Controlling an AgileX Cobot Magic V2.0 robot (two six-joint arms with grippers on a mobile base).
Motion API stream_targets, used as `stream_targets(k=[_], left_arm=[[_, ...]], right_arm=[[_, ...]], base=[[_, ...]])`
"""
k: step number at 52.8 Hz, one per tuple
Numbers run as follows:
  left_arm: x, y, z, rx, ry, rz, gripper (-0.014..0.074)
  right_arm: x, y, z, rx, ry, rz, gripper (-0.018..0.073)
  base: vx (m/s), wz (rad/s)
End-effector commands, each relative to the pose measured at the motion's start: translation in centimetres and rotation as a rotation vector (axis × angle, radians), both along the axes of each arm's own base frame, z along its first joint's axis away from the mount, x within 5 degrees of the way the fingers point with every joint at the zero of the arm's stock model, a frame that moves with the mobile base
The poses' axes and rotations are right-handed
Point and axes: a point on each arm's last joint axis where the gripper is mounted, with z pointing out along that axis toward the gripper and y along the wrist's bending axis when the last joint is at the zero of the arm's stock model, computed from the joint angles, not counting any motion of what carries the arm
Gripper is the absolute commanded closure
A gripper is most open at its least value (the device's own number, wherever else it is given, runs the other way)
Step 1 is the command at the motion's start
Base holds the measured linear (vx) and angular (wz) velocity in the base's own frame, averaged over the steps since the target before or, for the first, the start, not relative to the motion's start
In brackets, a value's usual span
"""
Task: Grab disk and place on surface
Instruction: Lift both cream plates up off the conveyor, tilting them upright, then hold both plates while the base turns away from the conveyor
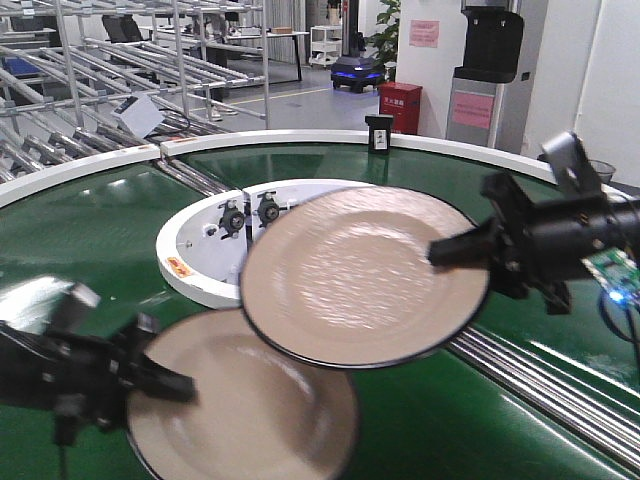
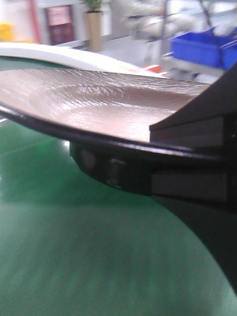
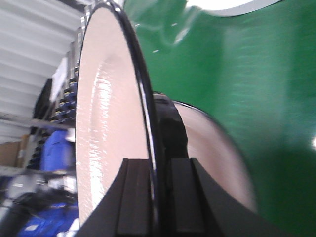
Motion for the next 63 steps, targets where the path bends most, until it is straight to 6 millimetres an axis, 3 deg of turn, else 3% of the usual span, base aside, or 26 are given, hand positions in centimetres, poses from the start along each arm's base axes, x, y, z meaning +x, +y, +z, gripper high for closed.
stream_targets(k=[1,8,13,63], left_arm=[[-1.1,-3.0,4.0,-0.179,-0.068,0.005,0.0598],[-2.4,-5.8,5.4,-0.212,-0.107,-0.023,0.0598],[-3.1,-6.6,6.1,-0.211,-0.132,-0.039,0.0598],[-3.7,-6.7,6.4,-0.227,-0.125,-0.083,0.0598]], right_arm=[[-1.2,1.1,5.3,0.152,-0.108,-0.057,0.0567],[-1.5,1.6,6.5,0.173,-0.121,-0.053,0.0567],[-1.5,1.5,6.7,0.184,-0.121,-0.055,0.0567],[-1.5,1.5,6.6,0.178,-0.124,-0.052,0.0567]], base=[[0.00,0.00],[0.00,0.00],[0.00,0.00],[0.00,0.00]])
